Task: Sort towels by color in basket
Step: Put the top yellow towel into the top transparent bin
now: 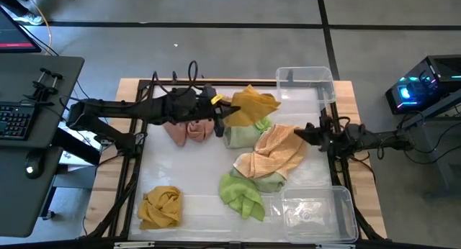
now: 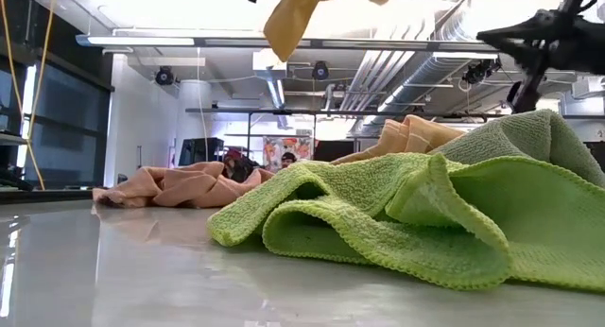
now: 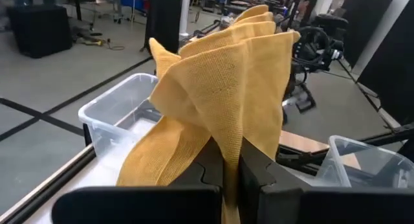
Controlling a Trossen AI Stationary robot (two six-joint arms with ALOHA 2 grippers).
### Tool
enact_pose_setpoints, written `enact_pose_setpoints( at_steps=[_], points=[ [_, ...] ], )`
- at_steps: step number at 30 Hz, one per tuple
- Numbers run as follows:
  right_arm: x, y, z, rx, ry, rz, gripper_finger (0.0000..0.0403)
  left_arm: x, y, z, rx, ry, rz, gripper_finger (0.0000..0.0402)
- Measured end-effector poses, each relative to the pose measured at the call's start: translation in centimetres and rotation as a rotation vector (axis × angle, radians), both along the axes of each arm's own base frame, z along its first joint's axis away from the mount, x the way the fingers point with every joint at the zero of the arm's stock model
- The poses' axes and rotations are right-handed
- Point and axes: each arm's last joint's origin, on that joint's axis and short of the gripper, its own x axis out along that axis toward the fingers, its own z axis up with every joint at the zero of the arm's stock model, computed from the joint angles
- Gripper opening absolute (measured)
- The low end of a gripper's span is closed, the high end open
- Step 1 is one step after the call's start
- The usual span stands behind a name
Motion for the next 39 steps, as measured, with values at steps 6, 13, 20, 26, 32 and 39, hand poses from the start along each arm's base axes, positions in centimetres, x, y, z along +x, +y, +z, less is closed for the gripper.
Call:
enact_pose_setpoints(
  at_steps=[6, 13, 20, 26, 32, 39],
  points=[
    [-0.9, -0.2, 3.5, -0.104, -0.262, -0.09, 0.0001, 0.1, 0.2, -0.1, 0.007, 0.01, 0.003, 0.0001],
    [1.3, -0.2, 9.8, -0.298, -0.13, -0.253, 0.0011, 0.0, 1.2, -0.1, 0.003, 0.011, 0.039, 0.0001],
    [7.8, -0.3, 15.3, -0.529, 0.169, -0.305, 0.0118, -0.2, 2.6, -0.2, -0.034, 0.003, 0.088, 0.0001],
    [13.0, -1.4, 18.9, -0.725, 0.456, -0.283, 0.0216, -0.2, 3.1, -0.2, -0.056, -0.002, 0.054, 0.0001],
    [17.9, -2.4, 20.5, -0.938, 0.556, -0.158, 0.0237, -0.1, 2.9, 0.2, -0.062, -0.039, -0.053, 0.0001],
    [21.3, -2.9, 19.7, -0.928, 0.659, -0.086, 0.019, 0.1, 2.1, 1.2, 0.056, -0.115, -0.142, 0.0001]
  ],
)
